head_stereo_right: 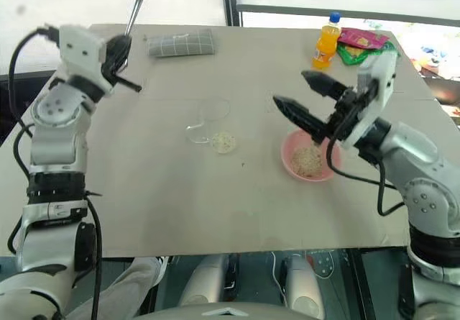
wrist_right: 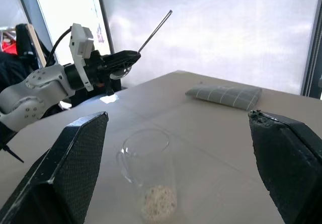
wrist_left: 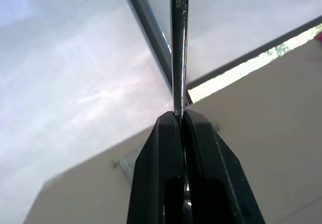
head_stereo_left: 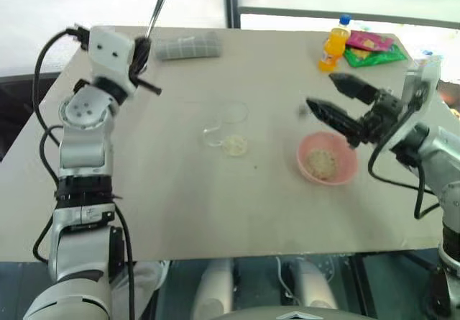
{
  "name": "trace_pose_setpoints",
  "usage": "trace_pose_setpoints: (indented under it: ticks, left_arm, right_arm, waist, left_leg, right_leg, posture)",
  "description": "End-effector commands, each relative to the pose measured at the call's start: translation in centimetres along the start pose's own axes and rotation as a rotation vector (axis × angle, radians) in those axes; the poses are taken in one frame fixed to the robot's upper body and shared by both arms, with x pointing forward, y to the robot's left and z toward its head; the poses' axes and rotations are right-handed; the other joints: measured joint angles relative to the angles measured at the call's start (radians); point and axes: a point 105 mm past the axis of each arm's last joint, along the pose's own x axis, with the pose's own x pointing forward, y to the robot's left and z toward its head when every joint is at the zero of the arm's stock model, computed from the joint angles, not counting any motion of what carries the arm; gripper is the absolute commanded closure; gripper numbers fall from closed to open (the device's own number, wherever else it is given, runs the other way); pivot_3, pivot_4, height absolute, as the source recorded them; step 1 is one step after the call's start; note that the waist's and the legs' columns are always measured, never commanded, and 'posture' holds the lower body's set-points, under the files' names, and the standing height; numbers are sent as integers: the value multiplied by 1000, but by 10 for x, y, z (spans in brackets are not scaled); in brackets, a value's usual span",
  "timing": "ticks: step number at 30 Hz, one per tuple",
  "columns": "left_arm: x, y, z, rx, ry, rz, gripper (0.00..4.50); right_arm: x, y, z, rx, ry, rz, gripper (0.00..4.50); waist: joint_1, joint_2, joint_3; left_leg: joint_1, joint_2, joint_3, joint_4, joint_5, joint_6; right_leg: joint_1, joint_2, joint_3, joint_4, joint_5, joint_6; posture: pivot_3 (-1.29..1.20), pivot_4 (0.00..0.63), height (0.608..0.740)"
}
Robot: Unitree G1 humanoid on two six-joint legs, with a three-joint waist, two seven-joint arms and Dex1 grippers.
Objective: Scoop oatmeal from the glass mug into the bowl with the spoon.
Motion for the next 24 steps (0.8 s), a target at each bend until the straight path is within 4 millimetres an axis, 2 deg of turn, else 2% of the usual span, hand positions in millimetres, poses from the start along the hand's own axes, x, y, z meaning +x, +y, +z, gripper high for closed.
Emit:
trace_pose_setpoints:
  ticks: [1, 5, 7, 10, 15, 20, 24]
  left_arm:
    - [16, -20, 55, 42, -169, -89, 4450]
    - [24, -53, 85, 80, -256, -222, 4450]
    - [26, -68, 95, 127, -289, -280, 4450]
    - [28, -79, 104, 117, -322, -321, 4450]
    - [27, -99, 108, 141, -347, -408, 4450]
    - [23, -107, 106, 59, -351, -440, 4450]
    - [22, -111, 102, 53, -340, -463, 4450]
  right_arm:
    - [13, -8, 24, 23, -66, -66, 0]
    - [36, -10, 36, 103, -78, -82, 0]
    - [49, -9, 39, 161, -91, -78, 0]
    - [65, -7, 50, 192, -143, -74, 0]
    - [78, -12, 58, 200, -197, -88, 0]
    - [85, -14, 66, 234, -235, -74, 0]
    - [90, -7, 69, 257, -251, -16, 0]
  waist:
    - [1, 0, 0]
    - [-3, 0, 1]
    - [-4, 0, 1]
    - [-6, 1, 1]
    - [-3, 2, 2]
    - [-4, 3, 3]
    - [-5, 4, 4]
  left_leg:
    - [0, 0, 0, 1, 1, -1]
    - [-1, -1, 2, 1, 2, -3]
    - [-1, -1, 3, 1, 2, -3]
    - [-1, 0, 4, 0, 2, -3]
    - [-1, 0, 4, 0, 2, -3]
    - [-2, 0, 4, 0, 2, -3]
    - [-2, 0, 4, 0, 2, -3]
  right_leg:
    - [0, 0, 0, 0, 0, 0]
    - [0, -1, 1, 0, 0, 0]
    - [0, 0, 1, 0, 0, 0]
    - [-1, 0, 1, 1, 0, 0]
    - [-2, 0, 1, 1, 0, 0]
    - [-2, 0, 1, 1, 0, 0]
    - [-2, 0, 1, 1, 0, 0]
  posture:
    - [0, 150, 718]
    - [0, 150, 718]
    - [0, 150, 718]
    - [0, 150, 718]
    - [0, 150, 718]
    - [0, 150, 718]
    - [0, 150, 718]
